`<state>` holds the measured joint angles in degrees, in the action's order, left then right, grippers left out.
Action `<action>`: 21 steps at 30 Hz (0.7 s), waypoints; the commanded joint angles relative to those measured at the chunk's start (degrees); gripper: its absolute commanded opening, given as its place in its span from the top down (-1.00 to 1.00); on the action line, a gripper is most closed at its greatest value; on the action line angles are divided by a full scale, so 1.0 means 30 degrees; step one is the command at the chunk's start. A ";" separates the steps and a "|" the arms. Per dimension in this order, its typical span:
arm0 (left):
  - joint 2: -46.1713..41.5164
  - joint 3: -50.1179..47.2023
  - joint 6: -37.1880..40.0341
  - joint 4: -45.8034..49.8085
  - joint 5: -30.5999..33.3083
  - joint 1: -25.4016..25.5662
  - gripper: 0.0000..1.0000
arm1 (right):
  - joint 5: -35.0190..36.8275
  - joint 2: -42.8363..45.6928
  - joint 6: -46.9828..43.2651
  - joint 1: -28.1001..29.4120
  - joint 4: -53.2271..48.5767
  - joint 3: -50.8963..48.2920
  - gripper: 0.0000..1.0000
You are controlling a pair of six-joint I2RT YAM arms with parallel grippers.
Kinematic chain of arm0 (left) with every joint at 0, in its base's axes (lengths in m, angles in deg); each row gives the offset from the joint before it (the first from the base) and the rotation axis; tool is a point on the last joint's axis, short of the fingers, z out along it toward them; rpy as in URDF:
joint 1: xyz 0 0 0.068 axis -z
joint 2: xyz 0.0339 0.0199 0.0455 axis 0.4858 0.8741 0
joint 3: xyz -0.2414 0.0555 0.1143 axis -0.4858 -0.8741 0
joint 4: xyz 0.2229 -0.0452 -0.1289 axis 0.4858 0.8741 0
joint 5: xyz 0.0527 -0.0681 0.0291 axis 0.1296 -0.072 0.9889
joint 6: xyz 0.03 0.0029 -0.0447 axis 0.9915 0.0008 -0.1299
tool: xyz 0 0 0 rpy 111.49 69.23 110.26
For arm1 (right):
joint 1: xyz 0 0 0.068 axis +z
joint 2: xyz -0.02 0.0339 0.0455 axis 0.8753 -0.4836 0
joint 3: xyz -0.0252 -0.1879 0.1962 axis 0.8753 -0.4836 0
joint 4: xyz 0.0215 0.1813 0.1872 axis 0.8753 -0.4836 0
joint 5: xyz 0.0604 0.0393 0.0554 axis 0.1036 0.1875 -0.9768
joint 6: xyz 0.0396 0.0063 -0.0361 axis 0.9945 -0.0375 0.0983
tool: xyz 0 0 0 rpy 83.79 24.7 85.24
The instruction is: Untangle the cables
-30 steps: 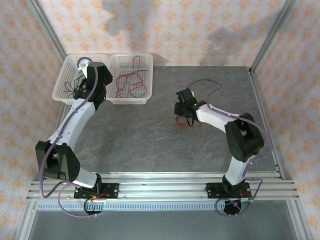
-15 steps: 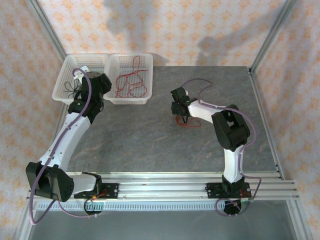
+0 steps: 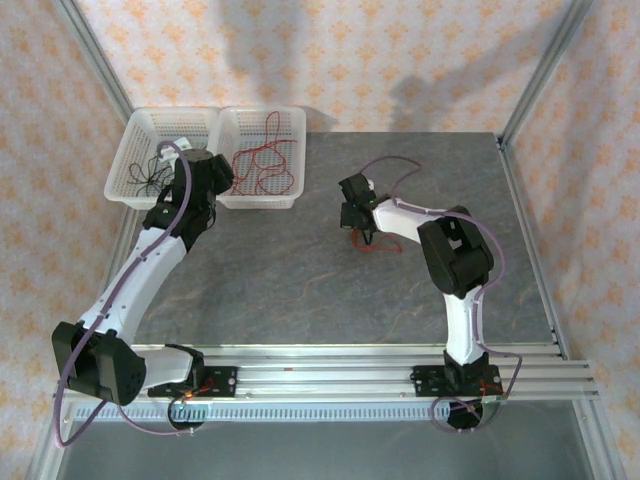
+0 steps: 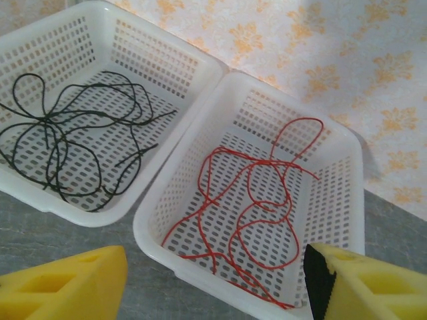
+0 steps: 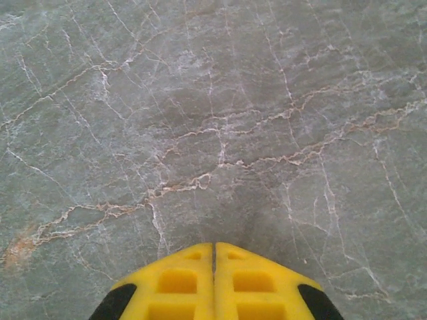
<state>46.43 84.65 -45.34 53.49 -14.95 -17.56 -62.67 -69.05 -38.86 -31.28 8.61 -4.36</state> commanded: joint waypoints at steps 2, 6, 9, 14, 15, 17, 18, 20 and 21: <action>-0.0233 -0.0156 -0.0181 0.0269 -0.0399 0.0676 -0.42 | -0.0245 0.1182 -0.0342 -0.0090 0.0926 -0.0117 1.00; -0.0543 -0.0542 -0.0269 -0.0044 -0.1008 0.1681 -0.40 | -0.1358 0.3766 -0.0421 -0.0090 0.1255 -0.1107 1.00; -0.0714 -0.1035 -0.0242 -0.0551 -0.1612 0.2622 -0.38 | -0.2329 0.6339 -0.0463 -0.0090 0.1223 -0.1864 1.00; -0.1113 -0.2400 -0.0005 -0.2274 -0.2880 0.4043 -0.34 | -0.4271 1.0110 -0.0907 -0.0090 0.0749 -0.2815 1.00; -0.1221 -0.2786 0.0020 -0.2787 -0.3311 0.4258 -0.34 | -0.4666 1.0745 -0.1111 -0.0089 0.0576 -0.2901 1.00; -0.1266 -0.3467 -0.0062 -0.3569 -0.4292 0.4533 -0.34 | -0.5532 1.1735 -0.1520 -0.0120 0.0370 -0.2935 1.00; -0.1227 -0.3762 -0.0094 -0.3922 -0.4788 0.4673 -0.34 | -0.5986 1.2238 -0.1696 -0.0141 0.0298 -0.2893 1.00; -0.1144 -0.4265 -0.0148 -0.4403 -0.5576 0.4968 -0.33 | -0.6806 1.2945 -0.1939 -0.0149 0.0273 -0.2685 1.00; -0.1095 -0.4506 -0.0185 -0.4636 -0.5916 0.5140 -0.33 | -0.7189 1.3232 -0.2025 -0.0164 0.0299 -0.2447 1.00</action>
<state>43.72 72.83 -45.47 44.61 -27.52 -3.13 -78.88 -31.02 -42.55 -31.30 10.80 -11.70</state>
